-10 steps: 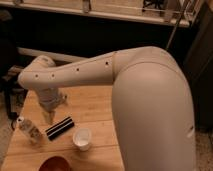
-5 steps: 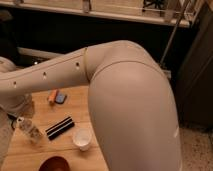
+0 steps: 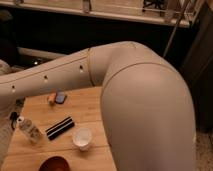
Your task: Knock the bottle over
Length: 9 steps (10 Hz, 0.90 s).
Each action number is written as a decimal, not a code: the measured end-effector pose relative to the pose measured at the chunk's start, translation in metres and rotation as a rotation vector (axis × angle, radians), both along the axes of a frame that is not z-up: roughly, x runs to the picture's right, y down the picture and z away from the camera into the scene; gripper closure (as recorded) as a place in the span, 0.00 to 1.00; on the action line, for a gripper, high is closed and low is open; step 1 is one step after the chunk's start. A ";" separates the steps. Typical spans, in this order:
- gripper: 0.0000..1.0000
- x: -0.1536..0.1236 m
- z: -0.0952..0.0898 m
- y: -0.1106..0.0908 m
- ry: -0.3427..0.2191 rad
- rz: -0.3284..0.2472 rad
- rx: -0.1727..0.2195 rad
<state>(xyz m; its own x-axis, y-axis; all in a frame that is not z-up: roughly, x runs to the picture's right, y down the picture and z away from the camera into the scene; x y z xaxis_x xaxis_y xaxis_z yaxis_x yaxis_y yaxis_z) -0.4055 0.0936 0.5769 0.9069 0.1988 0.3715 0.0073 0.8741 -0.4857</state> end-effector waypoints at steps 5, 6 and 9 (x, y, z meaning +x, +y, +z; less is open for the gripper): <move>1.00 -0.013 0.028 0.012 -0.079 -0.029 -0.047; 1.00 -0.017 0.032 0.014 -0.082 -0.038 -0.057; 1.00 -0.027 0.040 0.019 -0.080 -0.061 -0.080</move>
<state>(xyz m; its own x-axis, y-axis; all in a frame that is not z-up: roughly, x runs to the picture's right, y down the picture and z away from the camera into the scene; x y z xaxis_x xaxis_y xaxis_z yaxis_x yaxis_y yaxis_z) -0.4325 0.1123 0.6167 0.8862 0.1759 0.4286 0.1011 0.8294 -0.5494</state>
